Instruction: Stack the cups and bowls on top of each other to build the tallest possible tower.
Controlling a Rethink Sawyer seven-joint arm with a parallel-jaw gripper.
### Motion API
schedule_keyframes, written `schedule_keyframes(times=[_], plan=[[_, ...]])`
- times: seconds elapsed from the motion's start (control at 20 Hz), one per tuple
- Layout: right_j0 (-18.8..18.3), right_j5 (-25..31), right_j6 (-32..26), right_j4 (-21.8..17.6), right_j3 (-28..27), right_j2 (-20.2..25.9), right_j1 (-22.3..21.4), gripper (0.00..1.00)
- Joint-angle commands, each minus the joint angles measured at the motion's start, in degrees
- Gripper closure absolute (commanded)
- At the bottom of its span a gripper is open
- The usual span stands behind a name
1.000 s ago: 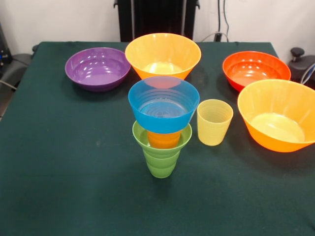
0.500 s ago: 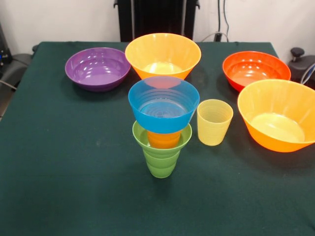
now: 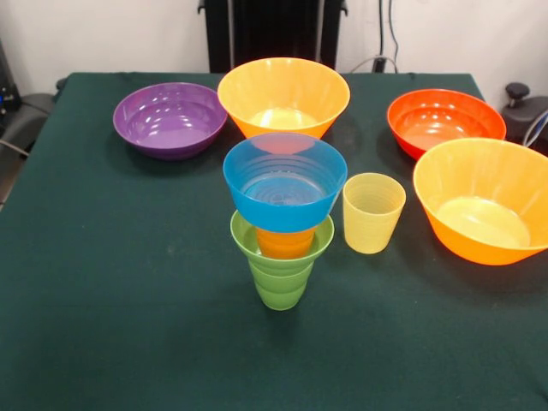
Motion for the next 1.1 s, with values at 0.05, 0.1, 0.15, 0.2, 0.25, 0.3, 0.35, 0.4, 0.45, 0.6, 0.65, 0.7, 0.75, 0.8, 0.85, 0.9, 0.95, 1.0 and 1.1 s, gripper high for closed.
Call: schedule_keyframes(times=[0.05,0.1,0.15,0.2,0.25,0.3,0.35,0.4,0.45,0.6,0.65,0.7,0.75,0.8,0.85,0.9,0.95,1.0,1.1], plan=[[3.36,5.31,-7.89,0.86,1.91,1.42,-1.68,1.0],[3.57,4.66,-7.21,0.99,2.54,1.36,-2.0,1.0],[3.75,4.36,-6.91,0.94,2.77,1.25,-2.11,1.0],[4.44,4.42,-6.34,0.83,2.44,0.76,-2.25,1.0],[4.68,4.35,-6.05,0.83,2.5,0.58,-2.36,1.0],[5.19,4.48,-5.68,0.68,2.15,0.12,-2.28,1.0],[5.37,4.39,-5.5,0.67,2.2,-0.02,-2.36,1.0],[5.8,4.21,-5.05,0.53,2.18,-0.38,-2.31,1.0],[6.02,4.07,-4.8,0.49,2.24,-0.56,-2.37,1.0],[7.01,3.33,-3.55,0.18,2.54,-1.42,-2.78,1.0],[7.23,3.21,-3.3,0.19,2.64,-1.59,-2.93,1.0],[7.78,2.93,-2.73,-0.06,2.7,-2.09,-3.1,1.0],[7.98,2.92,-2.5,-0.01,2.76,-2.27,-3.25,1.0],[8.53,2.91,-1.95,-0.07,2.66,-2.67,-3.36,1.0],[8.8,2.78,-1.75,-0.14,2.68,-2.9,-3.43,1.0],[9.86,3.18,-1.31,-0.75,1.68,-3.83,-2.83,1.0],[10.2,2.99,-1.07,-0.89,1.66,-4.12,-2.7,1.0],[10.5,2.5,-0.56,-0.9,2.35,-4.44,-3.09,1.0],[11.22,1.56,0.14,-1.21,2.92,-5.17,-3.31,1.0]])
